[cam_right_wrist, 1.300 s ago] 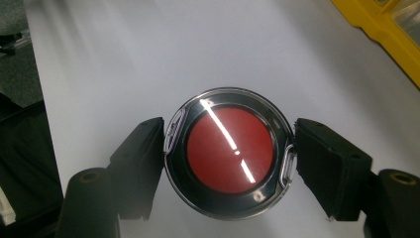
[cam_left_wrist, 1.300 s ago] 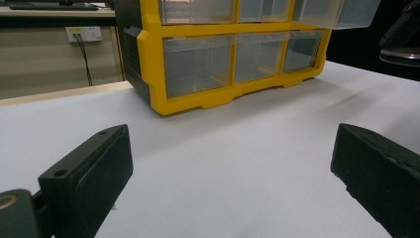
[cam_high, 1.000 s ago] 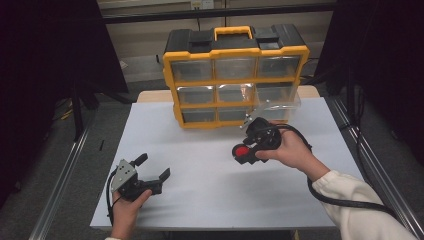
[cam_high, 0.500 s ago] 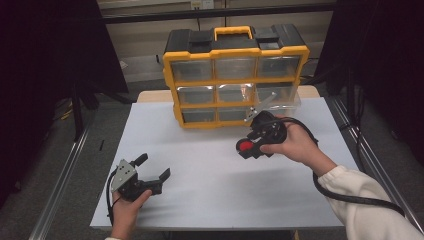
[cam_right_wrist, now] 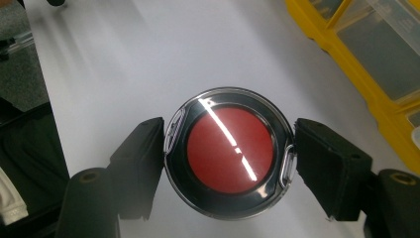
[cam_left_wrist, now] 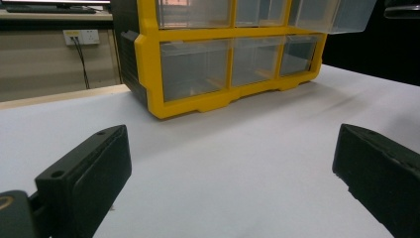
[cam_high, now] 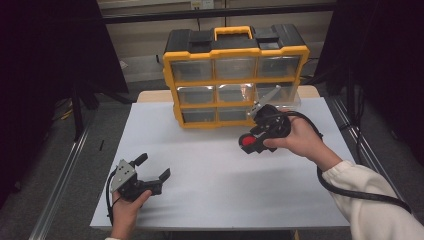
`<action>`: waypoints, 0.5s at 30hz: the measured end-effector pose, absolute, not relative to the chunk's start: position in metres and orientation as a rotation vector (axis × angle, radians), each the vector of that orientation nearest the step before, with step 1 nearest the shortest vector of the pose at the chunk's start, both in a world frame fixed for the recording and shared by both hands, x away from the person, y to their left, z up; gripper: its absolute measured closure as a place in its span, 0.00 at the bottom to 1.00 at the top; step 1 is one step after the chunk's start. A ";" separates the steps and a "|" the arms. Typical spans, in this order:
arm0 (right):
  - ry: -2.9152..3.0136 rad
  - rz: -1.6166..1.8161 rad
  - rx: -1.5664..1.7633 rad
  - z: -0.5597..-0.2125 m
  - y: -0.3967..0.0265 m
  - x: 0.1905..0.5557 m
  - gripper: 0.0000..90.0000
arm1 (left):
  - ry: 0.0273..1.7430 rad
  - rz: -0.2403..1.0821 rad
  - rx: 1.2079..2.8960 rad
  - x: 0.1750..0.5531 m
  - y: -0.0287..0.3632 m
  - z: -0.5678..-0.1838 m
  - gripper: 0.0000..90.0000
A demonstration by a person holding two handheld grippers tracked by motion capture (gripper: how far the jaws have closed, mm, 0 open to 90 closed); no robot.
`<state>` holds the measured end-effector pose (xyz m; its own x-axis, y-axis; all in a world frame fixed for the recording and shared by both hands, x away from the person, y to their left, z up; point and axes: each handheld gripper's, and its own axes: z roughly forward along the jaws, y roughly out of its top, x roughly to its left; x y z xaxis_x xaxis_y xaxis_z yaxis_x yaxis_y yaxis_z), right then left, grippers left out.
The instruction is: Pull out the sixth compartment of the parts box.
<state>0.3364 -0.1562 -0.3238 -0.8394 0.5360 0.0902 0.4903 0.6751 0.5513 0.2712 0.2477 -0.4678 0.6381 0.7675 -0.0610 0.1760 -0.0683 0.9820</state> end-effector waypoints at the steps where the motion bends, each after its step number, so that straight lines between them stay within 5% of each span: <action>1: 2.804 0.885 0.859 -0.322 -0.157 0.337 0.33 | 0.801 0.583 1.597 0.271 0.248 -0.468 0.02; 15: 2.791 0.875 0.866 -0.310 -0.163 0.339 0.33 | 0.792 0.584 1.608 0.271 0.249 -0.467 0.01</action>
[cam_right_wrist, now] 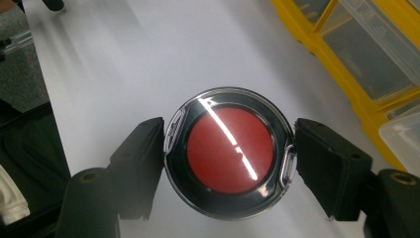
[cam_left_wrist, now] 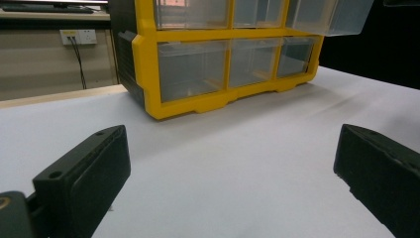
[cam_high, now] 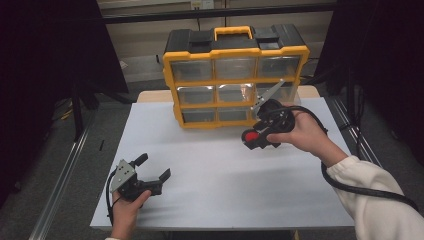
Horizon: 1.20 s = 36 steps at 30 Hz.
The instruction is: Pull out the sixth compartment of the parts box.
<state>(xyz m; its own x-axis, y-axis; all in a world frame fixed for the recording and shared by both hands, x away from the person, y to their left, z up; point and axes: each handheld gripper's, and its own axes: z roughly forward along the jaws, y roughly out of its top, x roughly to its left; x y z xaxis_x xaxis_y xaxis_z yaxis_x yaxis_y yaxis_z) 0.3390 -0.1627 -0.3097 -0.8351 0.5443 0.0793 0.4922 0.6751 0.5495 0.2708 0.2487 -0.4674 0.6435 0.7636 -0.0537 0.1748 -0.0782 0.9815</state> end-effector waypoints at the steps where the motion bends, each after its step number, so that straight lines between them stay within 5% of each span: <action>1: 2.793 0.876 0.861 -0.309 -0.163 0.339 0.33 | 0.790 0.581 1.608 0.271 0.249 -0.467 0.01; 36: 2.798 0.868 0.906 -0.282 -0.178 0.350 0.33 | 0.803 0.562 1.595 0.271 0.251 -0.469 0.01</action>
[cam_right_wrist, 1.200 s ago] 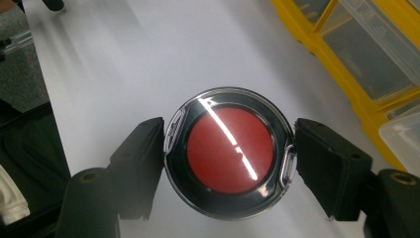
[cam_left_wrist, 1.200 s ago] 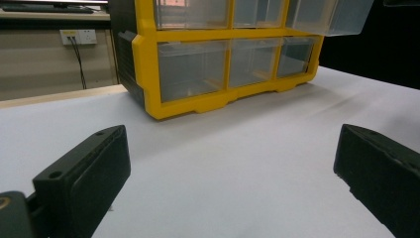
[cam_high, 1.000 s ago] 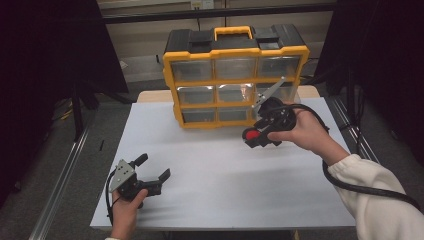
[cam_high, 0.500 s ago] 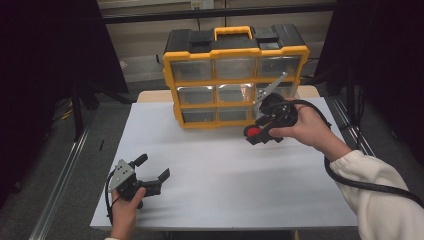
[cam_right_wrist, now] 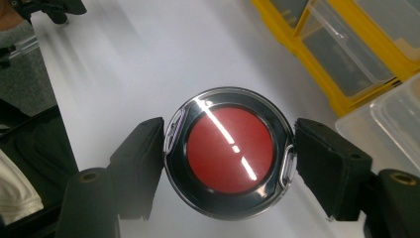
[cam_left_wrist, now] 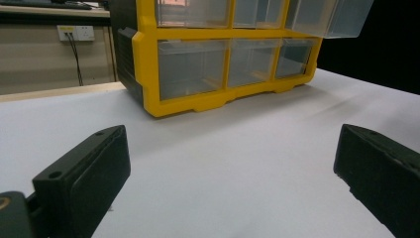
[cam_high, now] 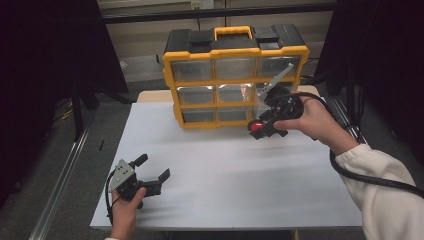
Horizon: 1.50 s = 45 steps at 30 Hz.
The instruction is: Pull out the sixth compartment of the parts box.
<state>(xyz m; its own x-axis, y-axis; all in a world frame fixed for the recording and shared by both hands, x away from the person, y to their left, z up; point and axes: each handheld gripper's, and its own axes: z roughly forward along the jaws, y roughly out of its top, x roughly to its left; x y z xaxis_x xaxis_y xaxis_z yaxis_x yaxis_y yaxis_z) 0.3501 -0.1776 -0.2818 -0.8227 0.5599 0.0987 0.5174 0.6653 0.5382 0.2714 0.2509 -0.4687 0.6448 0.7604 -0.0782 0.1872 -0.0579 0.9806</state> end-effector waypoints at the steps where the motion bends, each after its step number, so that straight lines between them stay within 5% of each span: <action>1: 2.800 0.868 0.919 -0.281 -0.178 0.350 0.33 | 0.795 0.556 1.596 0.272 0.251 -0.469 0.01; 45: 2.727 0.763 1.132 -0.239 -0.206 0.381 0.33 | 0.801 0.557 1.592 0.271 0.251 -0.469 0.01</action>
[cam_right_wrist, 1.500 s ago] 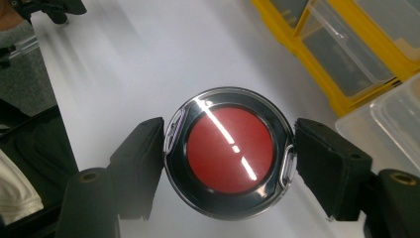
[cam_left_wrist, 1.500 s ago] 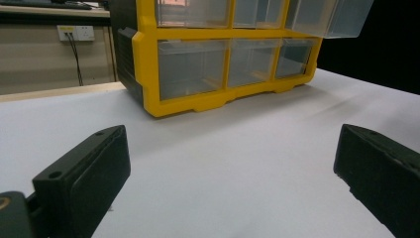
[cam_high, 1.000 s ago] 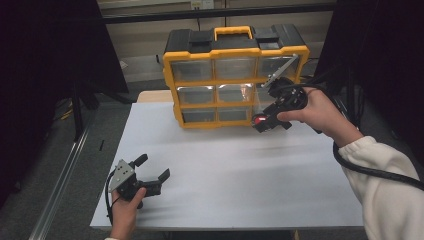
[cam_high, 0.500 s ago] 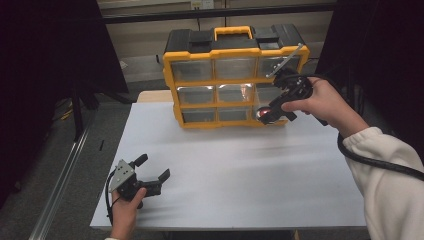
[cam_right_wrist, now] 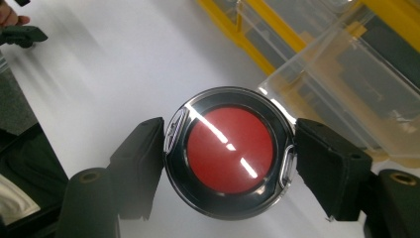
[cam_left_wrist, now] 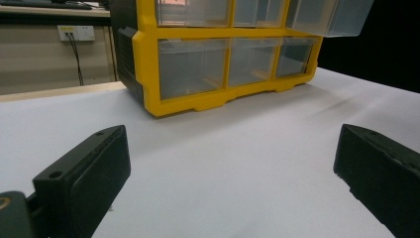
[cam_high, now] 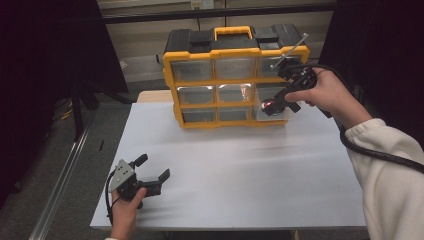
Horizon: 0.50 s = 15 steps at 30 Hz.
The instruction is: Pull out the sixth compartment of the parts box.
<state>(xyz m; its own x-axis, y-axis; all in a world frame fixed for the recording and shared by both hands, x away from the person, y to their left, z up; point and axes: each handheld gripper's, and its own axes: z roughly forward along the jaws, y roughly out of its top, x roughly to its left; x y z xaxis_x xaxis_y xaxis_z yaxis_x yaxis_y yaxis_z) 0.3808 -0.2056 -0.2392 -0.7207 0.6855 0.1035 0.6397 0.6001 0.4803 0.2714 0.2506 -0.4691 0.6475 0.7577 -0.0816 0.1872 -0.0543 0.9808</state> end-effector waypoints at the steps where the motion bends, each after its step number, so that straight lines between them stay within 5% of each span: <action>1: 2.725 0.752 1.139 -0.239 -0.206 0.382 0.33 | 0.802 0.557 1.592 0.271 0.251 -0.469 0.01; 15: 2.644 0.708 1.228 -0.235 -0.212 0.397 0.33 | 0.801 0.564 1.595 0.271 0.251 -0.469 0.01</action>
